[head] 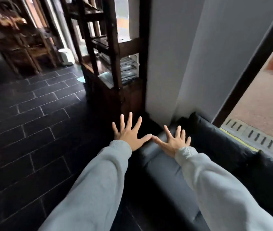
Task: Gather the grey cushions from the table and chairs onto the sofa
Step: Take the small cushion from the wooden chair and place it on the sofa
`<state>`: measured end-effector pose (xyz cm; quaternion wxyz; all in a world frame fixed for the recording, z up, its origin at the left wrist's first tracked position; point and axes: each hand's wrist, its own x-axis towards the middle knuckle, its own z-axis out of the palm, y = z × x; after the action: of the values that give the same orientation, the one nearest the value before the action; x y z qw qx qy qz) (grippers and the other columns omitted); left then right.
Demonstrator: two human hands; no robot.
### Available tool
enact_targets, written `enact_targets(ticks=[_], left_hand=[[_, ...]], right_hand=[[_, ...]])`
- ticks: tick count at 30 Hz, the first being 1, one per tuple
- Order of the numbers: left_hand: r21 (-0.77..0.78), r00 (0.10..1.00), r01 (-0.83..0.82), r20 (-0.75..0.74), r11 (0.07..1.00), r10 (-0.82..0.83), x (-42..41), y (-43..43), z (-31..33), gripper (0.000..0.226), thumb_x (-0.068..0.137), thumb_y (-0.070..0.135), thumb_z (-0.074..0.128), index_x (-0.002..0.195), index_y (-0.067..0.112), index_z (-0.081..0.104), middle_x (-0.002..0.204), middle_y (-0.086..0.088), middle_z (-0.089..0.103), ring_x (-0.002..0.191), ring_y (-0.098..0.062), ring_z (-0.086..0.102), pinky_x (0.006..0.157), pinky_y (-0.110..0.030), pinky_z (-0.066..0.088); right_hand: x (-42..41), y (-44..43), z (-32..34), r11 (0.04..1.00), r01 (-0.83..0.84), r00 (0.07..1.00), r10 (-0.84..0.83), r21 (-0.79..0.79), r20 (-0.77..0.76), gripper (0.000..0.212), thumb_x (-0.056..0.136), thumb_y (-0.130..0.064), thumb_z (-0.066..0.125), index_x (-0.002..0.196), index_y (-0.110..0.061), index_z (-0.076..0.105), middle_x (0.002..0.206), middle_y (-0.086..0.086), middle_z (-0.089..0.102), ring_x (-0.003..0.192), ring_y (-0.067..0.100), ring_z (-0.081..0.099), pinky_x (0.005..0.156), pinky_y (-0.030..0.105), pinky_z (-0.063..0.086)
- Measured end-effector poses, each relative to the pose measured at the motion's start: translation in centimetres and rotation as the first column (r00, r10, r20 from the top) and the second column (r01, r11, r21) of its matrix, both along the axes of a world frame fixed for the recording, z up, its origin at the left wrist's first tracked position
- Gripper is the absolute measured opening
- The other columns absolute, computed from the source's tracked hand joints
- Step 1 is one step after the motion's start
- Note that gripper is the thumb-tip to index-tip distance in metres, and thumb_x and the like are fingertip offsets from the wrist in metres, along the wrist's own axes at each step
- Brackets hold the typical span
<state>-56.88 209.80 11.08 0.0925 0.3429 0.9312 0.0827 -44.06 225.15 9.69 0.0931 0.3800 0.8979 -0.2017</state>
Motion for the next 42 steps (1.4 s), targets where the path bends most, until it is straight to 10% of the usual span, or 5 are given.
enact_targets(ticks=[18, 42], left_hand=[[-0.136, 0.651, -0.755, -0.038, 0.641, 0.758, -15.8, -62.7, -0.1, 0.102, 0.069, 0.098, 0.004, 0.157, 0.048, -0.013, 0.166, 0.002, -0.032, 0.150, -0.032, -0.032, 0.116, -0.067, -0.013], [-0.140, 0.056, -0.988, 0.047, 0.062, 0.997, -40.5, -88.0, -1.2, 0.098, 0.074, 0.095, 0.013, 0.158, 0.049, -0.008, 0.167, 0.001, -0.030, 0.150, -0.029, -0.032, 0.118, -0.063, -0.014]], right_hand=[[-31.0, -57.4, 3.1, 0.675, -0.738, 0.675, 0.737, -0.002, -0.040, 0.105, 0.072, -0.100, 0.014, 0.156, -0.049, -0.021, 0.169, 0.014, -0.024, 0.155, 0.033, -0.023, 0.122, 0.059, -0.014], [-68.9, -87.3, -0.2, 0.130, -0.990, 0.130, 0.991, 0.048, 0.010, 0.111, 0.064, -0.102, 0.007, 0.159, -0.048, -0.011, 0.168, 0.016, -0.026, 0.154, 0.037, -0.023, 0.119, 0.063, -0.015]])
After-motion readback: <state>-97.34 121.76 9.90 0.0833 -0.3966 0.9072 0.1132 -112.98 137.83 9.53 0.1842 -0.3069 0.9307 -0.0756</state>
